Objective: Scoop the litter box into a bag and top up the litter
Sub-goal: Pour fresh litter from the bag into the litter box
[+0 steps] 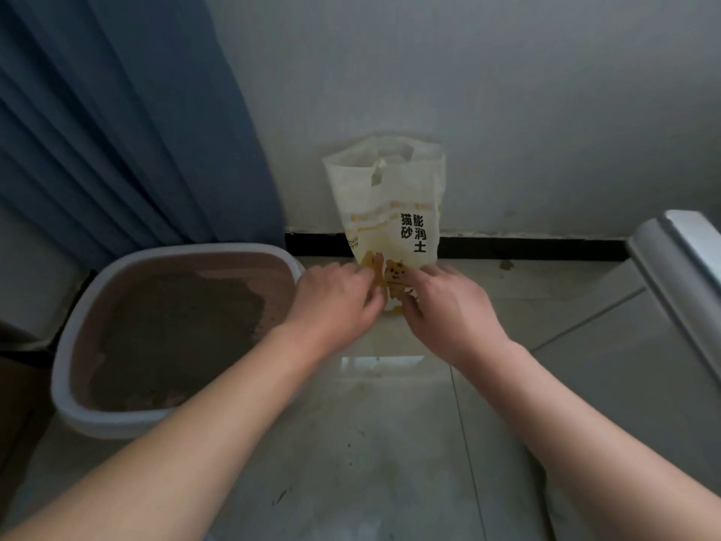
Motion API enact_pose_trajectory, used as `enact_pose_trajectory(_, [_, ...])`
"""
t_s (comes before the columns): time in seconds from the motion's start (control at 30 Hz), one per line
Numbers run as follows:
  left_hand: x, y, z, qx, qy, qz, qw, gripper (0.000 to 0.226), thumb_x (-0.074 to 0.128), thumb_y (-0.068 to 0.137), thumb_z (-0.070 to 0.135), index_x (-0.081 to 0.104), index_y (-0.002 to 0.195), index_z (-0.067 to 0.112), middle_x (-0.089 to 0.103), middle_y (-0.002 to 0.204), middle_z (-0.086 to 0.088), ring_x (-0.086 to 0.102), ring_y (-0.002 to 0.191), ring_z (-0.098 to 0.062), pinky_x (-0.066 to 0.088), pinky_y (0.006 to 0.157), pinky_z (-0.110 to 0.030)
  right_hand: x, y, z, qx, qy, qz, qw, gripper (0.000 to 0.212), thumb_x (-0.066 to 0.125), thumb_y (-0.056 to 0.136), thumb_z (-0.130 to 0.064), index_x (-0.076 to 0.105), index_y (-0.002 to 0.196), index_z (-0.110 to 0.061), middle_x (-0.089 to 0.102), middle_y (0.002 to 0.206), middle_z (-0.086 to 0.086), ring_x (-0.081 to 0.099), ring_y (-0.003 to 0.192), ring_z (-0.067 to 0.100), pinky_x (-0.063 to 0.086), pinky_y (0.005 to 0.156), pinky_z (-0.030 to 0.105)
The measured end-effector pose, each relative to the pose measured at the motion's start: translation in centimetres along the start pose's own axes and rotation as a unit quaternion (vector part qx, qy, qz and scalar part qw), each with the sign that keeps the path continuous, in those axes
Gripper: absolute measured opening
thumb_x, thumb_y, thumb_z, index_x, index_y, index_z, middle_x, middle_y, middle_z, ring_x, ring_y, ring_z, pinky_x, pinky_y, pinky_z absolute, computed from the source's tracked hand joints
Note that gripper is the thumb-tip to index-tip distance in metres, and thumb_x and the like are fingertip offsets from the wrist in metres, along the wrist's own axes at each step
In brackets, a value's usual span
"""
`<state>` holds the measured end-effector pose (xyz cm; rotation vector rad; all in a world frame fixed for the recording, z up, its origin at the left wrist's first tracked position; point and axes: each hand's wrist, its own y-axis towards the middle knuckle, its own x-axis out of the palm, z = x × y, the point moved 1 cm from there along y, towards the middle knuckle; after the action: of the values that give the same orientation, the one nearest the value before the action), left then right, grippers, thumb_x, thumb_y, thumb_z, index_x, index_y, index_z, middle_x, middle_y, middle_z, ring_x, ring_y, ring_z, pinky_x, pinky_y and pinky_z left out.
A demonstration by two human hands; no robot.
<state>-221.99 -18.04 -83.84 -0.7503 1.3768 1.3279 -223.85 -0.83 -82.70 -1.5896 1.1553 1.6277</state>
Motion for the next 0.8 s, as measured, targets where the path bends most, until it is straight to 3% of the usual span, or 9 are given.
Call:
enact_pose_trajectory(0.13, [-1.4, -2.0, -0.9, -0.003, 0.020, 0.009, 1.000, 0.032, 0.044, 0.089, 0.037, 0.064, 0.079, 0.015, 0.060, 0.070, -0.003, 0.058, 0.066, -0.027, 0.033, 0.057, -0.031, -0.5, -1.7, -0.4, 0.001, 0.009, -0.006, 1.000, 0.021, 0.052, 0.088, -0.027, 0.065, 0.103, -0.021, 0.066, 0.099, -0.002, 0.059, 0.093, 0.026, 0.053, 0.064, 0.036])
enact_pose_trajectory(0.33, [-3.0, -6.6, -1.2, 0.047, 0.104, -0.028, 0.993, 0.039, 0.033, 0.090, 0.043, 0.062, 0.080, 0.018, 0.064, 0.075, -0.003, 0.062, 0.071, -0.027, 0.042, 0.064, -0.035, 1.9, -3.2, -4.9, -0.070, 0.030, 0.003, 0.997, 0.019, 0.053, 0.087, -0.027, 0.065, 0.097, -0.016, 0.063, 0.091, 0.001, 0.058, 0.090, 0.026, 0.050, 0.064, 0.035])
enact_pose_trajectory(0.4, [-3.4, -7.6, -1.6, 0.048, 0.140, -0.038, 0.988, 0.036, 0.036, 0.092, 0.044, 0.062, 0.086, 0.019, 0.066, 0.081, -0.003, 0.063, 0.077, -0.028, 0.043, 0.069, -0.036, 3.1, -3.3, -6.5, -0.096, 0.040, 0.005, 0.995, 0.019, 0.056, 0.085, -0.026, 0.065, 0.099, -0.016, 0.064, 0.090, 0.002, 0.059, 0.089, 0.027, 0.048, 0.062, 0.035])
enact_pose_trajectory(0.5, [-4.4, -8.9, -1.2, 0.046, 0.165, -0.017, 0.985, 0.029, 0.043, 0.090, 0.040, 0.060, 0.083, 0.017, 0.065, 0.076, -0.006, 0.062, 0.072, -0.031, 0.038, 0.064, -0.036, 4.3, -4.0, -7.9, -0.103, 0.072, -0.001, 0.992, 0.021, 0.060, 0.085, -0.022, 0.066, 0.103, -0.016, 0.066, 0.095, 0.002, 0.060, 0.091, 0.028, 0.049, 0.064, 0.036])
enact_pose_trajectory(0.7, [-4.9, -15.7, -1.7, 0.010, 0.192, -0.057, 0.980, 0.026, 0.049, 0.084, 0.035, 0.058, 0.069, 0.015, 0.059, 0.063, -0.005, 0.057, 0.058, -0.029, 0.032, 0.056, -0.032, 4.7, -6.5, -10.3, -0.116, 0.119, -0.017, 0.986, 0.022, 0.058, 0.090, -0.025, 0.067, 0.108, -0.017, 0.068, 0.104, 0.000, 0.060, 0.098, 0.025, 0.053, 0.072, 0.038])
enact_pose_trajectory(0.8, [-5.2, -19.3, -2.8, -0.037, 0.201, -0.065, 0.977, 0.031, 0.044, 0.086, 0.037, 0.061, 0.072, 0.015, 0.060, 0.067, -0.005, 0.058, 0.061, -0.028, 0.035, 0.058, -0.033, 5.3, -7.4, -11.1, -0.131, 0.127, -0.013, 0.983, 0.021, 0.054, 0.091, -0.026, 0.065, 0.106, -0.017, 0.067, 0.105, 0.001, 0.059, 0.098, 0.025, 0.054, 0.071, 0.041])
